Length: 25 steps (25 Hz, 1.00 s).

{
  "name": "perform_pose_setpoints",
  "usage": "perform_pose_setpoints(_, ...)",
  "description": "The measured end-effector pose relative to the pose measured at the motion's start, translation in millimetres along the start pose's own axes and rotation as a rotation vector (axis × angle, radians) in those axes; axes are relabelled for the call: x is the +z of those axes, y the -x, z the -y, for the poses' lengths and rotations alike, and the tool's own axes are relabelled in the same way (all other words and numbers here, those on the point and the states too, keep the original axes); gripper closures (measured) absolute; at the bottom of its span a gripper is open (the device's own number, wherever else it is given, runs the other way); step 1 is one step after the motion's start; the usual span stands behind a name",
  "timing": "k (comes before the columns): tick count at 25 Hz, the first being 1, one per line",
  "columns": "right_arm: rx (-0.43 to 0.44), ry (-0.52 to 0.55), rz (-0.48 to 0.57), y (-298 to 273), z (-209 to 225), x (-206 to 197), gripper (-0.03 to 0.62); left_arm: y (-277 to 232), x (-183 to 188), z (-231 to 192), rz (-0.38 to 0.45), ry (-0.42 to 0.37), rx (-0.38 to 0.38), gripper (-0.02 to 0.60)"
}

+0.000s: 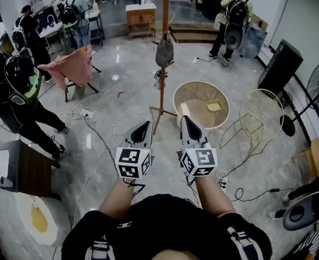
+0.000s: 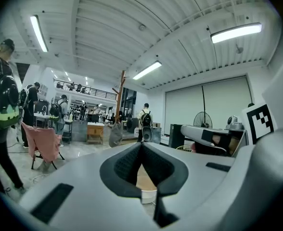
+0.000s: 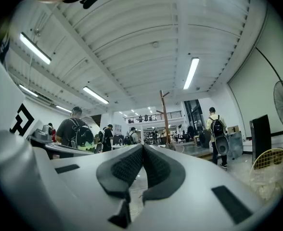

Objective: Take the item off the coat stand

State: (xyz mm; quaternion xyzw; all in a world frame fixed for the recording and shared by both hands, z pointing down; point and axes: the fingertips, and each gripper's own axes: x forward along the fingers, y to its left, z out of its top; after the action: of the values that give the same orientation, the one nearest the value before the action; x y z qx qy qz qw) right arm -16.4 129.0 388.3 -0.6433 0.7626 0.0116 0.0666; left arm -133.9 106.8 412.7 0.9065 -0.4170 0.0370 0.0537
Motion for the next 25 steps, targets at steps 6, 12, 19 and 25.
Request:
perform_pose_setpoints(6, -0.011, 0.023, -0.009, -16, -25, -3, 0.579, 6, 0, -26, 0.001, 0.007, -0.022, 0.569)
perform_pose_setpoints(12, -0.044, 0.030, -0.014, -28, -49, -17, 0.579, 13, -12, -52, -0.018, -0.005, -0.056, 0.569)
perform_pose_setpoints(19, -0.052, 0.028, -0.015, -58, -47, -15, 0.579, -7, -3, -72, -0.015, -0.007, -0.067, 0.569)
perform_pose_setpoints(25, -0.045, 0.016, -0.019, -109, -7, -35, 0.579, -59, -14, -99, -0.022, 0.007, -0.025, 0.569)
